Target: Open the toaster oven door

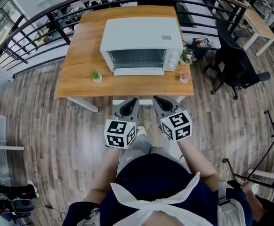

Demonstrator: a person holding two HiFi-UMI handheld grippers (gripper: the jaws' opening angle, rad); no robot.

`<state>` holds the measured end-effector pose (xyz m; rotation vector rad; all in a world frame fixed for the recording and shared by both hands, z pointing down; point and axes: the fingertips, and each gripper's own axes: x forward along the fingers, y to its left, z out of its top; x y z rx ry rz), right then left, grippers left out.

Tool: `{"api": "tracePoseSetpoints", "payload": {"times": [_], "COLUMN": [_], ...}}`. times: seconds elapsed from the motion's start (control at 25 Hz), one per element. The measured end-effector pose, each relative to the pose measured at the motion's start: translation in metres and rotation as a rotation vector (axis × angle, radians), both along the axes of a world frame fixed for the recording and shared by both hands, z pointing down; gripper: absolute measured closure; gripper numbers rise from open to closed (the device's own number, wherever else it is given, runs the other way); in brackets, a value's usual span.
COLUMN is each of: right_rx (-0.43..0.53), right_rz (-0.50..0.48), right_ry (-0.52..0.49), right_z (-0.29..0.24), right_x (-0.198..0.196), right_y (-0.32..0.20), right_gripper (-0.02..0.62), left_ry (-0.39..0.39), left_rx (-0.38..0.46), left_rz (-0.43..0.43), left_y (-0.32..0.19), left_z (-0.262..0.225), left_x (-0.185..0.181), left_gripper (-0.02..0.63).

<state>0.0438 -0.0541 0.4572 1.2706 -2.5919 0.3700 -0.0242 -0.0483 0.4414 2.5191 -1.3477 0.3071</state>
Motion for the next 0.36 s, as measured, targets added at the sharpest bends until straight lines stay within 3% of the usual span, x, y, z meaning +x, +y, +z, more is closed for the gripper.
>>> {"api": "tracePoseSetpoints", "payload": {"times": [0.36], "right_rx": [0.003], "right_rz": [-0.004], "right_ry": [-0.001], "right_z": [-0.0002], "right_x": [0.0023], "right_y": [0.0048], "right_gripper": [0.592], "left_ry": [0.002], "left_rx": [-0.003], "left_rz": [-0.012], "left_y": [0.0063], "left_z": [0.003], "left_x": [-0.0024], "left_gripper": [0.578]}}
